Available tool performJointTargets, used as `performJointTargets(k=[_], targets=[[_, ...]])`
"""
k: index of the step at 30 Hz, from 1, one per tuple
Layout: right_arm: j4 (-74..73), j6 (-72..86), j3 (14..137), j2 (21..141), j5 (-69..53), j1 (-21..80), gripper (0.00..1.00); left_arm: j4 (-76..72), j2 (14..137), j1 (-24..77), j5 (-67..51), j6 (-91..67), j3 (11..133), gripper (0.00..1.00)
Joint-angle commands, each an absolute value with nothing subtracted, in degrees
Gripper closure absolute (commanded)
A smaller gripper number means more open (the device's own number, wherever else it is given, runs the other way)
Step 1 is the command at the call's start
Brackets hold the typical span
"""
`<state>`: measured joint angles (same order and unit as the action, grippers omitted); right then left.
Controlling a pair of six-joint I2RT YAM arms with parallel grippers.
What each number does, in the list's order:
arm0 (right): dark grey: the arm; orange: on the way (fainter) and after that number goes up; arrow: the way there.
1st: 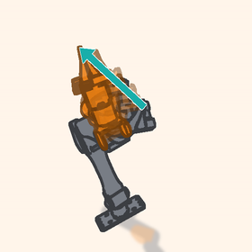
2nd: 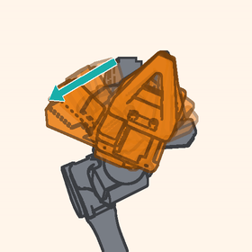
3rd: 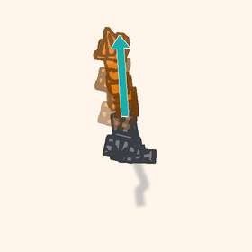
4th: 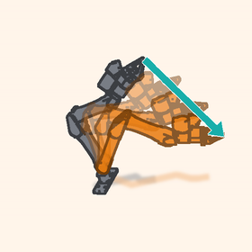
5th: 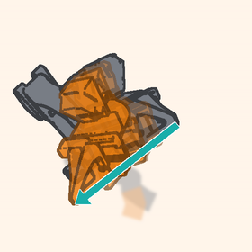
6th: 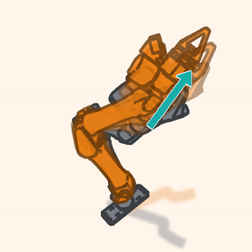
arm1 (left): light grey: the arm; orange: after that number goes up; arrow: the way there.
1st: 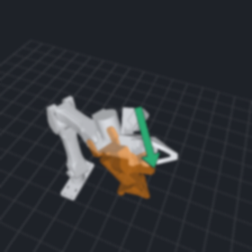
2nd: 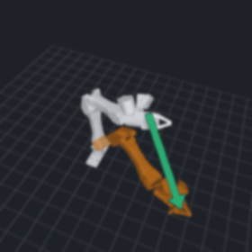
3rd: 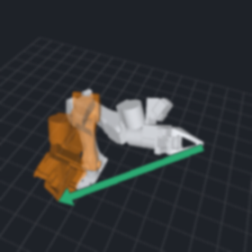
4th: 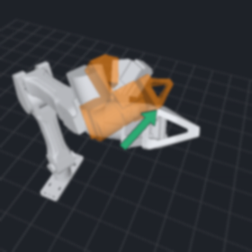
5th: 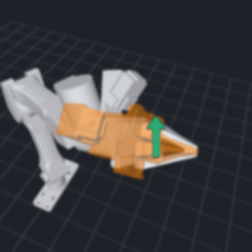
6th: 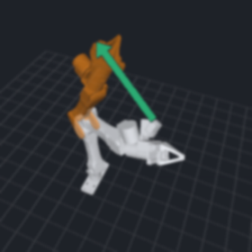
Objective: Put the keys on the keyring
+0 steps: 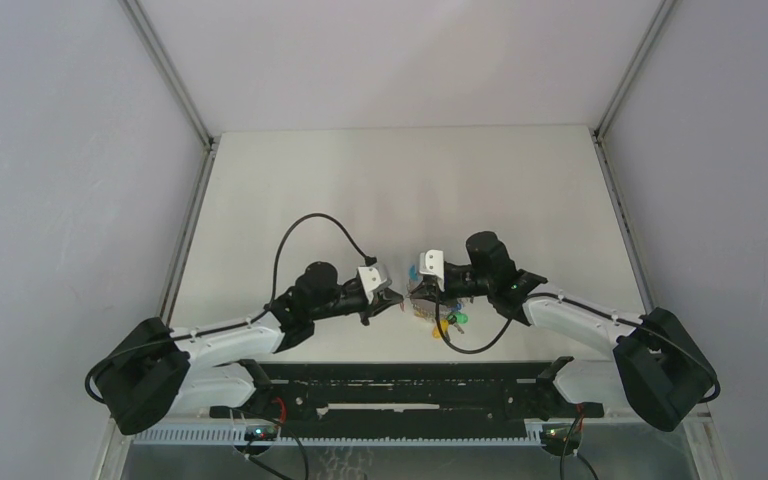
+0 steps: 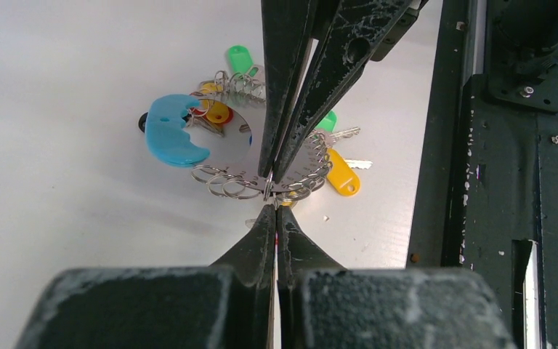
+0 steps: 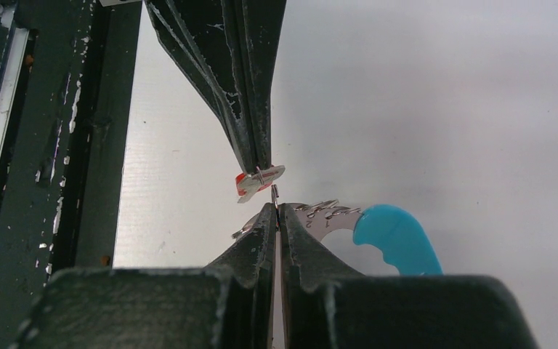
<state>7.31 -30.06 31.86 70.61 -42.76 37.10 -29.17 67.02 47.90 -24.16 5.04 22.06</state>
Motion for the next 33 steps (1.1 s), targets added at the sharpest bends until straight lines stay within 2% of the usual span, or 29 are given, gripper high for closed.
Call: performJointTargets(k=[1,33], targets=[[9.9,-31.0,31.7,70.4,-44.3,37.1,1.0,-33.1,66.5,48.3,-24.6,5.1,21.4,1.0],[7.7,-34.1,31.7,69.3,-45.3,38.1,1.0,-30.4,67.9,48.3,-25.3,8.1,24.2,1.0]])
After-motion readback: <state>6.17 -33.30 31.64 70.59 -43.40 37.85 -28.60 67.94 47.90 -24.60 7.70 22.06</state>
